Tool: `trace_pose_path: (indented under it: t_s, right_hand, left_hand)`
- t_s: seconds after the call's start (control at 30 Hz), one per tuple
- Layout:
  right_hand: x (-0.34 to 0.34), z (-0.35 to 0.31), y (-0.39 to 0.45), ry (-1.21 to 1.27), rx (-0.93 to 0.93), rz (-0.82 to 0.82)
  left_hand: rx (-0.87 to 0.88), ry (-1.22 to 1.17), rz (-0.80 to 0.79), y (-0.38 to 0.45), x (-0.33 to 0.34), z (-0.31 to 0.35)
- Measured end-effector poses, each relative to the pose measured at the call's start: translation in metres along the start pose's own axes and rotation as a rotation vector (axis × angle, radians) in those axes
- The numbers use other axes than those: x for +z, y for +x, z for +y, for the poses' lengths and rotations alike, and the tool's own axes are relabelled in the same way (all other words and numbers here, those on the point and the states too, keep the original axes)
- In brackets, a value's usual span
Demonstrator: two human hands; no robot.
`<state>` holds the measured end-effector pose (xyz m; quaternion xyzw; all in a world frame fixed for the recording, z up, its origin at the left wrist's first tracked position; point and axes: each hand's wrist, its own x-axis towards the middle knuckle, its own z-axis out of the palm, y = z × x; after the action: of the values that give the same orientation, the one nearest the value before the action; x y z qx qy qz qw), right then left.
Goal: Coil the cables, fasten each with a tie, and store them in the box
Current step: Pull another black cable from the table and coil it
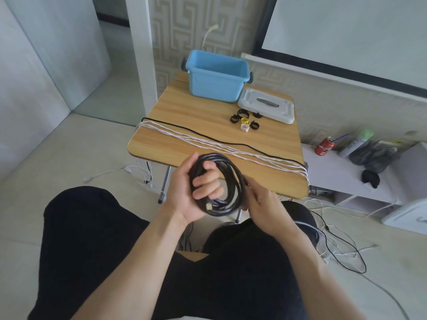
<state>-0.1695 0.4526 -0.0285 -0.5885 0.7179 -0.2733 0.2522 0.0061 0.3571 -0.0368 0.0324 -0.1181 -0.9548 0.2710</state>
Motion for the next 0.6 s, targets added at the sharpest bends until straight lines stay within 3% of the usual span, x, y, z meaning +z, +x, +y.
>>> trace_pose_path:
  t_s: [0.13,0.23,0.4,0.53,0.6]
  right_hand:
    - [0.012,0.007,-0.004,-0.227,0.097,-0.211]
    - [0.010,0.014,-0.006,-0.443,0.157,-0.216]
    - [-0.015,0.017,-0.006,-0.399,0.214,-0.045]
    - [-0.033,-0.011,-0.007,-0.387,0.113,0.440]
    - [-0.041,-0.023,-0.003,-0.273,0.036,0.423]
  left_hand:
    - [0.208,-0.058,0.279,0.004,0.002,-0.004]
    - [0.264,-0.049,0.396,0.008,0.002,-0.008]
    - [0.288,-0.025,0.433,0.011,0.007,-0.009]
    - [0.355,0.015,0.507,0.012,0.006,-0.007]
    - [0.423,0.010,0.552,0.011,0.006,0.000]
